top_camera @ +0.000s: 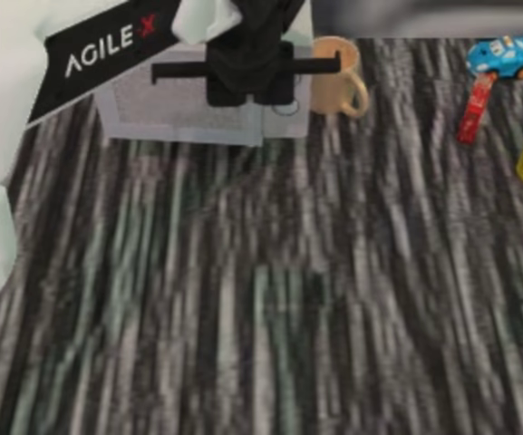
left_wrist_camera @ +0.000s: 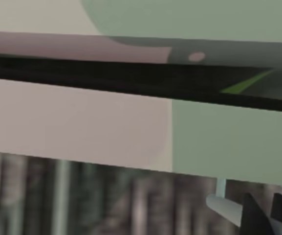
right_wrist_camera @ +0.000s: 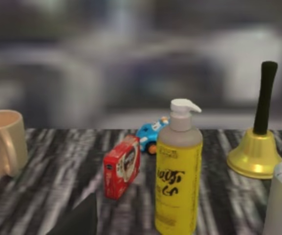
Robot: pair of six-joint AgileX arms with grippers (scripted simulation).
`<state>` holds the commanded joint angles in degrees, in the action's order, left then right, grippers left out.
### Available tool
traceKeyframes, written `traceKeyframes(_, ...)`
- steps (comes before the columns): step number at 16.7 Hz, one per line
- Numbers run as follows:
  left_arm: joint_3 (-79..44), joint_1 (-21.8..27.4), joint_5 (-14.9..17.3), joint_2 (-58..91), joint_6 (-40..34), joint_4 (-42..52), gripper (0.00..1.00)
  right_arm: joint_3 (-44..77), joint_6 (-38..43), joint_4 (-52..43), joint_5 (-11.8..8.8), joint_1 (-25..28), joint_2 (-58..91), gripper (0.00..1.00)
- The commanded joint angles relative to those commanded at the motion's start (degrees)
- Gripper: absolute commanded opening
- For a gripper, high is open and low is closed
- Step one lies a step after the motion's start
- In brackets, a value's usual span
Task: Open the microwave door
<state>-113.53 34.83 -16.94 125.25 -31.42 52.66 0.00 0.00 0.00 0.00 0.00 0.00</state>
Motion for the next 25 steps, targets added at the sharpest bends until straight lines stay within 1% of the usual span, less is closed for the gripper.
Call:
traceKeyframes(15, 0.2, 0.4, 0.4, 0.1, -0.1, -0.2, 0.0, 0.0, 0.0, 0.0, 0.0, 0.0, 0.0, 1.0)
traceKeyframes(21, 7.1, -0.2, 1.9, -4.0, 4.0, -3.4, 0.0, 0.0, 0.0, 0.0, 0.0, 0.0, 0.0, 1.0)
traceKeyframes(25, 7.8, -0.3, 2.2, -4.9, 4.7, -4.2, 0.0, 0.0, 0.0, 0.0, 0.0, 0.0, 0.0, 1.0)
